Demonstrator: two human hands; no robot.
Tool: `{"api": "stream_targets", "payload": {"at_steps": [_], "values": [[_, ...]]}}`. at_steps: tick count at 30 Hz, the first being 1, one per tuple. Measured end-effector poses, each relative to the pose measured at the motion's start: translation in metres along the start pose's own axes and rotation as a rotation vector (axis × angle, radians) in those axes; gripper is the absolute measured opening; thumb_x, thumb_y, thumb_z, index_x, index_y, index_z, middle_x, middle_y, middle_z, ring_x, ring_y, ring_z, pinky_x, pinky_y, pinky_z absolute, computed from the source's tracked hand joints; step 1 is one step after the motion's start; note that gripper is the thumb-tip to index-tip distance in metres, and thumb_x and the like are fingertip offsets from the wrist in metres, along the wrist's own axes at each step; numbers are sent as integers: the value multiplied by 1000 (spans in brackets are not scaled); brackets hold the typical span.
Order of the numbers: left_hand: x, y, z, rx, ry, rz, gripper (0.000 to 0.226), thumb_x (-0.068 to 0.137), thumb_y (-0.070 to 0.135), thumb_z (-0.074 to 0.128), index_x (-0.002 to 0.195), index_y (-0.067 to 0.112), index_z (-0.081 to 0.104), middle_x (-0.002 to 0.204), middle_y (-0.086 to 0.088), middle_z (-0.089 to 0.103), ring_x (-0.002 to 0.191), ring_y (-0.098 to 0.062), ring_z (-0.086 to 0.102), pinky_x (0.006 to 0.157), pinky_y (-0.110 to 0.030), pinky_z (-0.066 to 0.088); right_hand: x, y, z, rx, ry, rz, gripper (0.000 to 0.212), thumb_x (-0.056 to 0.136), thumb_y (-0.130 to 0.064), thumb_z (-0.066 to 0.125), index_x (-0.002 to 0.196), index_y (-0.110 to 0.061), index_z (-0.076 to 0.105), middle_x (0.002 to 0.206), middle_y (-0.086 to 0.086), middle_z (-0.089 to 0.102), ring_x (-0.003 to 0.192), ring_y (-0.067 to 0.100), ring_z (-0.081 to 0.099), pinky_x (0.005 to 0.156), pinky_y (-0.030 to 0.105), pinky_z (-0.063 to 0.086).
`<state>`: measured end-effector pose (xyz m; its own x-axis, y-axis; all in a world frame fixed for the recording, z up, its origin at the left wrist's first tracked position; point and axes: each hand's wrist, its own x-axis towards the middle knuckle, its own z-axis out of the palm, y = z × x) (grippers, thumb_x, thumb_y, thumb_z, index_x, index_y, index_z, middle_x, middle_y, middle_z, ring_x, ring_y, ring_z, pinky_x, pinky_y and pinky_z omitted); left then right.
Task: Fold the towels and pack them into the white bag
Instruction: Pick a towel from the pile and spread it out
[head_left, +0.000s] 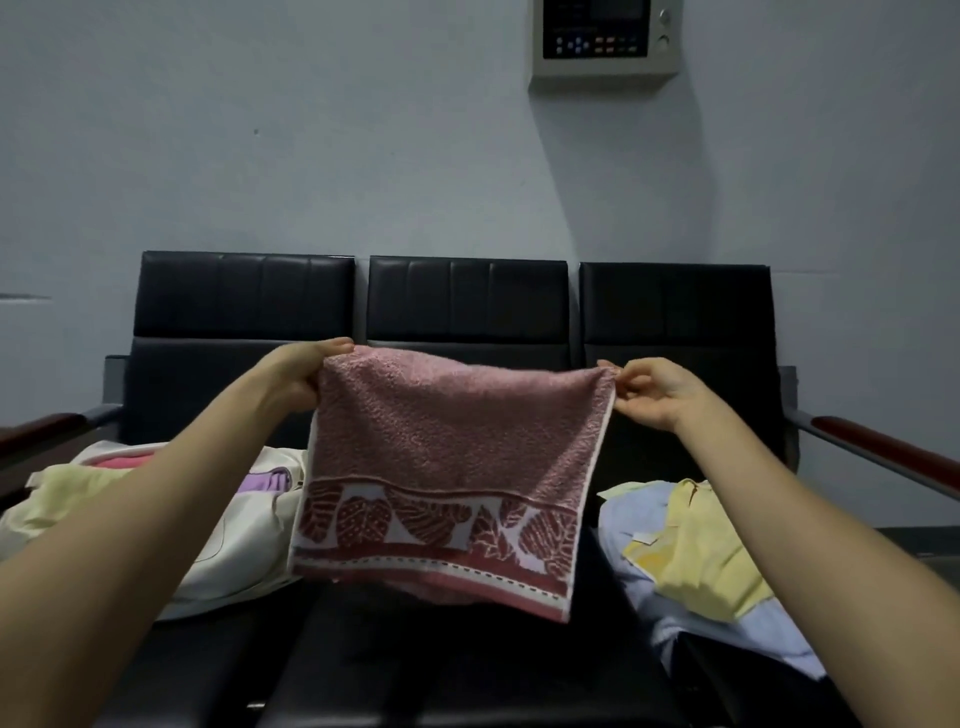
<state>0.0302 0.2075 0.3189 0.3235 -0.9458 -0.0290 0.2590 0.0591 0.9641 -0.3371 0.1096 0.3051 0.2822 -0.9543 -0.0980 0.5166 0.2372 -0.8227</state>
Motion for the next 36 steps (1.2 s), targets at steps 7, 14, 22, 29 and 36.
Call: {"api": "stream_targets", "payload": {"at_steps": [7, 14, 22, 29, 36], "values": [[-12, -15, 8, 173, -26, 116, 24, 95, 0, 51, 112, 10, 64, 84, -3, 71, 65, -8, 69, 55, -16, 56, 7, 26, -1, -95, 45, 67, 13, 93, 9, 50, 96, 2, 60, 92, 16, 55, 83, 21, 59, 53, 31, 56], [-13, -32, -13, 359, -1, 138, 31, 88, -10, 55, 113, 5, 65, 117, -14, 63, 90, -16, 60, 77, -23, 50, 5, 25, -29, -1402, -134, 459, 21, 89, 7, 57, 109, 5, 65, 117, 13, 65, 111, 19, 60, 84, 23, 55], [-15, -52, -15, 338, 59, 103, 35, 88, -10, 56, 121, 0, 62, 102, -11, 65, 87, -17, 60, 80, -26, 50, 1, 36, -38, -861, -151, 307, 35, 90, 17, 41, 103, -8, 62, 100, 14, 60, 82, 20, 58, 65, 27, 55], [-27, -36, -12, 344, 69, 307, 38, 87, -9, 58, 125, -3, 58, 108, -16, 60, 86, -16, 60, 74, -18, 55, -3, 18, -29, 93, -85, -30, 37, 83, 17, 48, 100, -13, 60, 94, 14, 57, 43, 11, 52, 42, 16, 46], [-42, -22, 0, 824, 28, 457, 40, 85, -7, 62, 124, 3, 60, 104, -10, 62, 94, -17, 58, 81, -19, 48, -17, 8, -18, -159, -92, -136, 26, 78, 8, 66, 93, -13, 64, 85, 5, 65, 76, 14, 60, 62, 22, 55]]}}
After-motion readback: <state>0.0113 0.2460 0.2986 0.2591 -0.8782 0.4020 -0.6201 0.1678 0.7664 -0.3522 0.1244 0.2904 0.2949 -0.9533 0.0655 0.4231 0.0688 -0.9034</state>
